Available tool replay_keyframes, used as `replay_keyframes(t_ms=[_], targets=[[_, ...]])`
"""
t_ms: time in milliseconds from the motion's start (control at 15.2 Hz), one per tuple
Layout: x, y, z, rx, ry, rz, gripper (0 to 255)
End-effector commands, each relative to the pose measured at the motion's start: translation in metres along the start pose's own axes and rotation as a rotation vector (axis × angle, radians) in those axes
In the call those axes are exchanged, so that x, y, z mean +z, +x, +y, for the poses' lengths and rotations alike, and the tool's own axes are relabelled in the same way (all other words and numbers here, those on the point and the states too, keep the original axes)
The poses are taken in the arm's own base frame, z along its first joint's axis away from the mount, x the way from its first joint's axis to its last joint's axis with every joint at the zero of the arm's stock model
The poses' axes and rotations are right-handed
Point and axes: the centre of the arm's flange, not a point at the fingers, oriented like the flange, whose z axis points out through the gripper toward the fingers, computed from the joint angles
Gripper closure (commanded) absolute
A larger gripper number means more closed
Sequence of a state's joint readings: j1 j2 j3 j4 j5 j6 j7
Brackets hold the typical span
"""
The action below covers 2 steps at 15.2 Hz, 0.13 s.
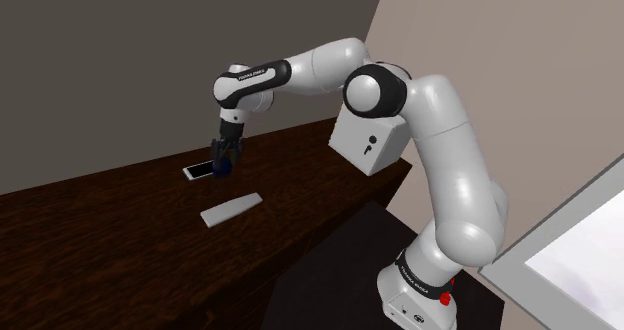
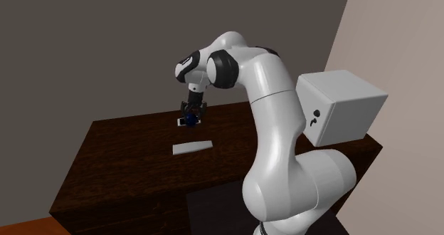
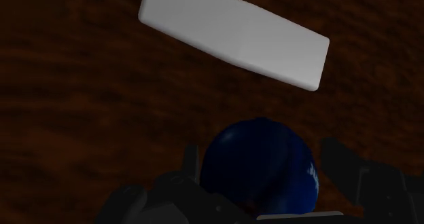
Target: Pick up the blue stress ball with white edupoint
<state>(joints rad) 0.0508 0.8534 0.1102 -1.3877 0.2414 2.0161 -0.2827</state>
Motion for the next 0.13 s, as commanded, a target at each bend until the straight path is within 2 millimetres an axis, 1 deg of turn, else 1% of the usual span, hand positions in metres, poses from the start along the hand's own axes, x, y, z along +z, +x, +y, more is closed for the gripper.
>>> replay_keyframes(t_ms=[0,66], targets=[[-0.0070,-0.0017,-0.0025,0.000,0.000,0.000,255],[-0.0070,-0.0017,-0.0025,0.000,0.000,0.000,255]])
